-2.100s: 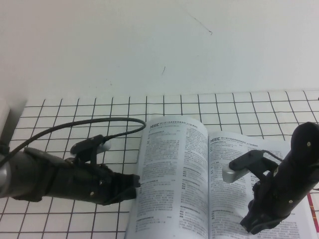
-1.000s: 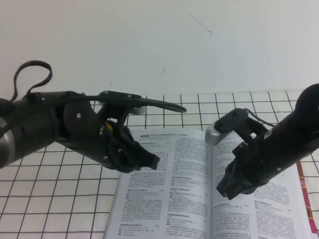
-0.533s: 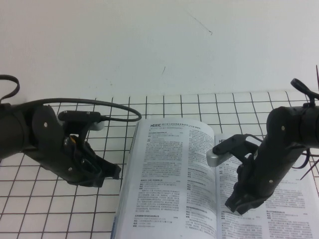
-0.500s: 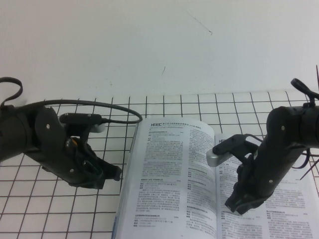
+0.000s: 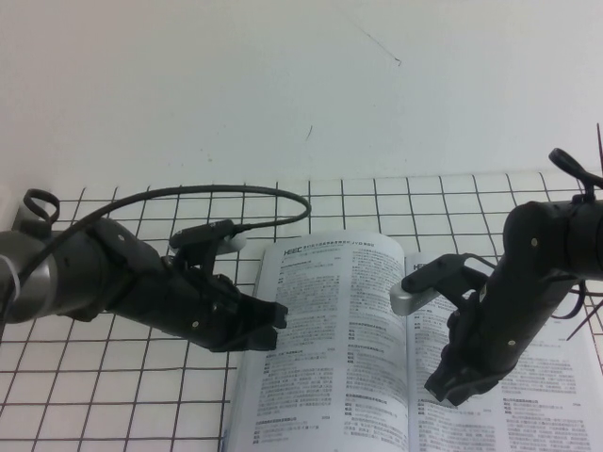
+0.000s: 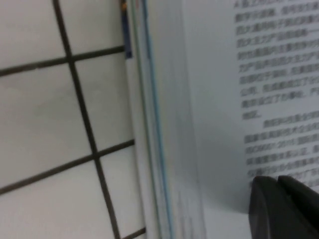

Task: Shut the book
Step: 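Close the open booklet and leave it lying on the table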

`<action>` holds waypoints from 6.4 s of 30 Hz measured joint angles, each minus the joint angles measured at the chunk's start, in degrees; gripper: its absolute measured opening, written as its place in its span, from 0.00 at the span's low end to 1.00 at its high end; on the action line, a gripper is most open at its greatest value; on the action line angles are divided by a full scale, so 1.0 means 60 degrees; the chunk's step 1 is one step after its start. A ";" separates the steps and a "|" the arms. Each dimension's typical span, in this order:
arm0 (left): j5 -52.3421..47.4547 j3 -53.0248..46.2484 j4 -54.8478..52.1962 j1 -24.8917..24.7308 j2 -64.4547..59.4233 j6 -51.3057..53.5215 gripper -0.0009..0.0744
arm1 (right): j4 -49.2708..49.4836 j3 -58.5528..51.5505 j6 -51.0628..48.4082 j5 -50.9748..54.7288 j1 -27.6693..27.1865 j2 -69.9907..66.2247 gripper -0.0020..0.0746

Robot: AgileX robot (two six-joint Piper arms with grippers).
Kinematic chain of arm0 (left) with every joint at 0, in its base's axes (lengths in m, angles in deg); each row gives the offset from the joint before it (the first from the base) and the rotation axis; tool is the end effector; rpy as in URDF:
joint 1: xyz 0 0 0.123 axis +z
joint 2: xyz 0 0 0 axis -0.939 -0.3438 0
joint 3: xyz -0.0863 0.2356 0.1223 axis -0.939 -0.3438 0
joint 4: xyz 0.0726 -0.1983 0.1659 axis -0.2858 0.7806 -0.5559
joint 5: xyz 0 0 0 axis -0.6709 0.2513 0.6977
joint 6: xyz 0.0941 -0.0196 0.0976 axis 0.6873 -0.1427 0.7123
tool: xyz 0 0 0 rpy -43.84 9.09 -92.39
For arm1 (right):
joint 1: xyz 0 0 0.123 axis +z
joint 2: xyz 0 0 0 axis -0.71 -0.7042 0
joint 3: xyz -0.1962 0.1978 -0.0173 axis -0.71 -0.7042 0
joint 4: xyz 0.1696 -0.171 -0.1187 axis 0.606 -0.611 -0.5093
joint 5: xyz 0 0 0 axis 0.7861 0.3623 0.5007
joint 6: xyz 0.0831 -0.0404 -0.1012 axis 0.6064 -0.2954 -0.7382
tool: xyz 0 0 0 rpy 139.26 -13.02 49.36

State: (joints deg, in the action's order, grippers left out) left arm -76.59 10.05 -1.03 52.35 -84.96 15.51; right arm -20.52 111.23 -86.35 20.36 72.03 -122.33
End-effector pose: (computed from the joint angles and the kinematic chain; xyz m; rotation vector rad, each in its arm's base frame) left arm 0.3415 -0.1700 0.1161 0.1763 2.6627 -0.7887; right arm 0.3130 0.1852 0.0708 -1.0629 2.8450 0.2885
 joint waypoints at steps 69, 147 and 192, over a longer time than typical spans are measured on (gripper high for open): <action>-0.0940 0.2631 0.0849 -0.2443 0.1243 0.0481 0.01 | -0.2510 0.3845 0.1335 0.2580 0.0000 0.7715 0.02; 0.2802 -0.9683 -1.0809 0.1706 1.7056 -0.7594 0.01 | -0.1249 -1.0507 0.1544 -0.4575 0.0000 1.4790 0.02; 0.2106 -0.9632 -0.9928 0.1836 1.7138 -0.6454 0.01 | -0.1929 -1.0938 0.1544 -0.4211 -0.4370 1.8572 0.02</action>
State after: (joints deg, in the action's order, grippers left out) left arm -63.96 -47.74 -60.60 63.37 17.87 -23.21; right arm -32.09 45.60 -77.08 -4.91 45.81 -10.90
